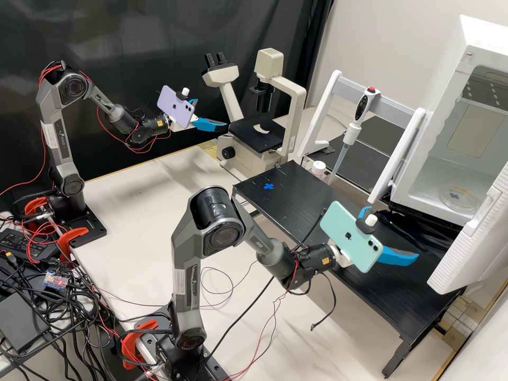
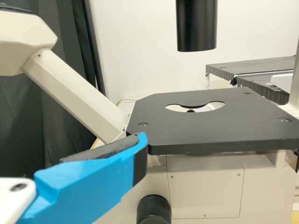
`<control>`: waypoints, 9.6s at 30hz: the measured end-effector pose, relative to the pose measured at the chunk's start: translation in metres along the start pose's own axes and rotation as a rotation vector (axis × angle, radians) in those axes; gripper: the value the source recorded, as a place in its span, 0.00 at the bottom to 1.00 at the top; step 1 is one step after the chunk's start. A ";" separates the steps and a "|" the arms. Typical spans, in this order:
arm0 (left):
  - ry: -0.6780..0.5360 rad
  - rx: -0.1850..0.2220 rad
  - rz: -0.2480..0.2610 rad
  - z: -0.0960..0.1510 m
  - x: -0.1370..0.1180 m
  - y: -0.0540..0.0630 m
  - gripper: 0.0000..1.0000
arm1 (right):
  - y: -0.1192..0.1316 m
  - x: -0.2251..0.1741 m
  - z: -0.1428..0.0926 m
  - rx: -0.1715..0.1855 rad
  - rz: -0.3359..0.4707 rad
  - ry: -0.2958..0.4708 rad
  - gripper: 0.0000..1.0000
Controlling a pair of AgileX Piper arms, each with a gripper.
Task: Move the petri dish to the microscope
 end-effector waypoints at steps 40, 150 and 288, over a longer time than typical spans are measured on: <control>0.000 0.000 0.000 0.000 0.000 0.000 1.00 | -0.014 0.211 -0.013 -0.086 0.017 0.003 1.00; 0.000 0.000 0.000 0.000 0.000 0.000 1.00 | 0.013 0.248 0.009 -0.167 -0.134 0.103 0.00; 0.000 0.000 0.000 0.000 0.000 0.000 1.00 | -0.309 -0.058 -0.283 -0.214 -0.637 0.531 0.00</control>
